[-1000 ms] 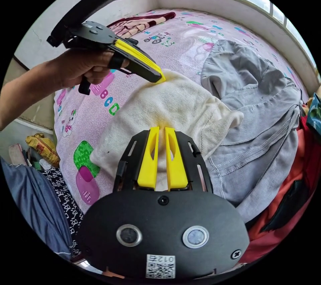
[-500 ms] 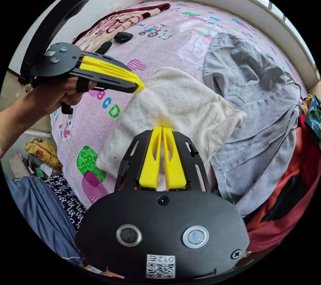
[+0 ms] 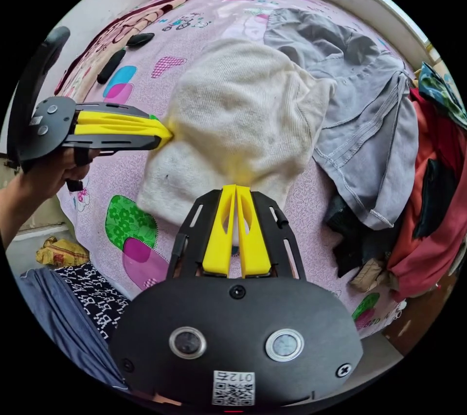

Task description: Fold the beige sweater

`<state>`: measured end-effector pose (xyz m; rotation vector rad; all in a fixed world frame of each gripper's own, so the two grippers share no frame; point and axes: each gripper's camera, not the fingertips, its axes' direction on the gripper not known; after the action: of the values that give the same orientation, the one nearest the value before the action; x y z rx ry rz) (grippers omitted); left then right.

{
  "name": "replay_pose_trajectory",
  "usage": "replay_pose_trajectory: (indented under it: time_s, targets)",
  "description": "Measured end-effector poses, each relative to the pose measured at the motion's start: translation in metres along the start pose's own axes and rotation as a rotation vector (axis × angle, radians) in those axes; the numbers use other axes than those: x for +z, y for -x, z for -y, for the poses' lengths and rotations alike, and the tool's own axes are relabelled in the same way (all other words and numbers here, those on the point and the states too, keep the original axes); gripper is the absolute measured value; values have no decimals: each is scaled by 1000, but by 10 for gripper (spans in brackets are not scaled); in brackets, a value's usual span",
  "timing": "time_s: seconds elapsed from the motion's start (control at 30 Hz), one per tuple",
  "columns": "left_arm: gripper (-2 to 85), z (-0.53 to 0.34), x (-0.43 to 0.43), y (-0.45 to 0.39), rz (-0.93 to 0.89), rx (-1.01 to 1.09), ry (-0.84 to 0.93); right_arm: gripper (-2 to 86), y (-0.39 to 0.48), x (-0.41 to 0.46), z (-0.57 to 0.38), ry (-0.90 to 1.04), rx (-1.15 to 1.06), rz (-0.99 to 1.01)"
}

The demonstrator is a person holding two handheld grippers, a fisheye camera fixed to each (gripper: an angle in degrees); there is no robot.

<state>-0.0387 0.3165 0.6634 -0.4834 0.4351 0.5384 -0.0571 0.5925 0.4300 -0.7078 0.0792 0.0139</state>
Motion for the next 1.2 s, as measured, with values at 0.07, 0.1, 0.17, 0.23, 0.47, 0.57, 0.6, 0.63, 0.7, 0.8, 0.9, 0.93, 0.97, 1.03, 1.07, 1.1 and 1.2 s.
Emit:
replay_pose_trajectory:
  time_s: [0.07,0.1,0.17,0.23,0.47,0.57,0.6,0.63,0.7,0.8,0.9,0.93,0.97,1.03,1.07,1.1,1.2]
  targets:
    - [-1,-4,-3,7,-8,1,-6,3,0,1,0,-12,-4,30]
    - [0,-10,-9,14,-3,-21,-24,4,-2,-3,-1,-28,-11,51]
    - [1,-21,-22,30,48,-93,-75,8,-5,-16,-4,-96,-34,61]
    - [3,-26,-25,56,35,-181,-99,20,-10,-38,-2,-208,-54,108]
    - [12,-15,10,96,-53,-270,4,105,24,-28,42,-248,-279,103]
    - [13,-14,24,101,-60,-259,33,122,45,7,46,-171,-402,55]
    - [12,-14,29,104,-88,-248,29,125,51,18,48,-173,-419,34]
    - [8,-14,33,107,-130,-233,26,125,58,26,52,-182,-425,24]
    - [5,-14,40,111,-133,-213,34,125,69,36,59,-185,-436,5]
    - [1,-13,46,113,-88,-133,38,122,81,47,67,-195,-446,1]
    - [-1,-20,45,114,-57,-99,7,119,92,56,73,-205,-425,9]
    - [-1,-26,43,120,-73,-108,-14,118,100,60,78,-201,-421,1]
    - [-1,-30,42,125,-86,-118,-28,117,104,62,81,-200,-419,-2]
    - [-2,-41,37,147,-151,-157,-69,115,122,70,96,-204,-417,-10]
    - [-2,-43,36,152,-162,-155,-78,115,128,73,100,-207,-419,-11]
    - [-2,-46,32,161,-178,-146,-90,114,138,77,110,-210,-418,-11]
    - [-3,-50,23,185,-154,-126,-99,112,165,91,142,-224,-402,-12]
